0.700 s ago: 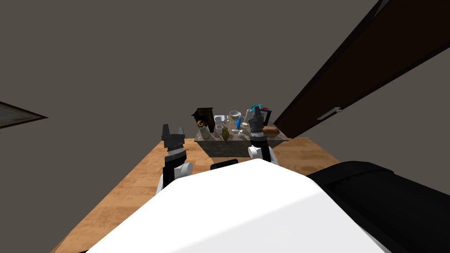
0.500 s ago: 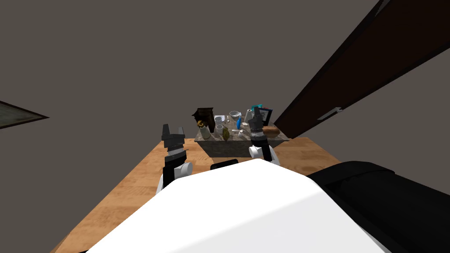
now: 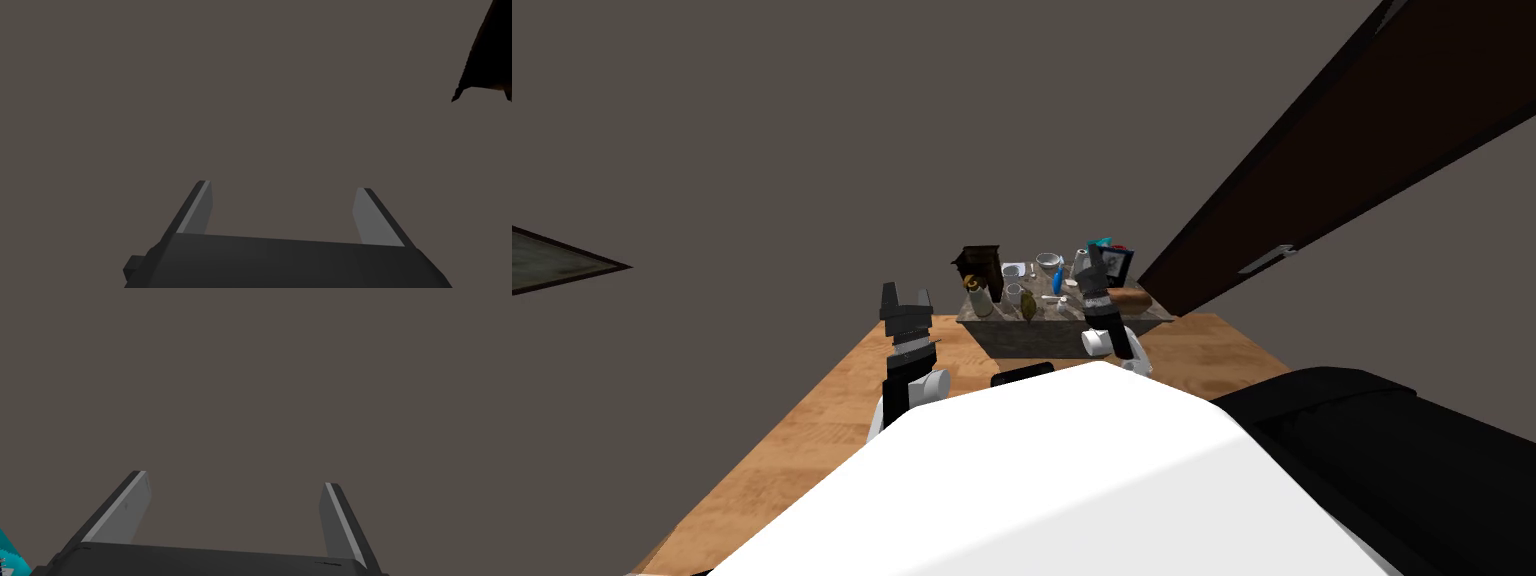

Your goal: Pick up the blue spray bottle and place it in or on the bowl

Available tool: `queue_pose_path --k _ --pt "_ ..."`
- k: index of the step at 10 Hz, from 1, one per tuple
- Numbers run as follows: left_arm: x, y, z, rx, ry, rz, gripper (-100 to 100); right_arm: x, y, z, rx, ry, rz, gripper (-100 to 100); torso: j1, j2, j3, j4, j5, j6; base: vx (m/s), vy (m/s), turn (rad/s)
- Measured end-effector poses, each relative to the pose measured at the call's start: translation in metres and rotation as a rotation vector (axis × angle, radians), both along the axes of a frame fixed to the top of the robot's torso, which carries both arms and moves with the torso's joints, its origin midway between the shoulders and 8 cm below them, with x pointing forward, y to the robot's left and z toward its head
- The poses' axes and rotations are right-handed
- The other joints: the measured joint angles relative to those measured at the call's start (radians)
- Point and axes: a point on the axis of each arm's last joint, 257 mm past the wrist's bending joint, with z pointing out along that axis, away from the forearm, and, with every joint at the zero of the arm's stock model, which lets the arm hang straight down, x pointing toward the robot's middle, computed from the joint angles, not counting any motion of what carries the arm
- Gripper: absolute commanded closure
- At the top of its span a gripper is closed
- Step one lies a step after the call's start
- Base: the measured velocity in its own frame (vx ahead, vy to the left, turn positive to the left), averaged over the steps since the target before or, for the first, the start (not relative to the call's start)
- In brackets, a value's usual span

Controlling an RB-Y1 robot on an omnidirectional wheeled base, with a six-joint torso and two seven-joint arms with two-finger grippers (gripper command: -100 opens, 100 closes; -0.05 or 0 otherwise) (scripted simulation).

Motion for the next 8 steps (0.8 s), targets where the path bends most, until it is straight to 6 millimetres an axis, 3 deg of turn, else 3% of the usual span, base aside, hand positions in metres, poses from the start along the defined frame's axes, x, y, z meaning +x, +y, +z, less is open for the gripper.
queue_pose_path --k 8 --pt "0.000 0.000 0.000 0.000 0.000 0.000 0 0.028 -0.031 -0.024 0.202 0.126 0.067 -100 0.000 0.000 0.000 0.000 0.000 0.000 0.009 0.019 0.009"
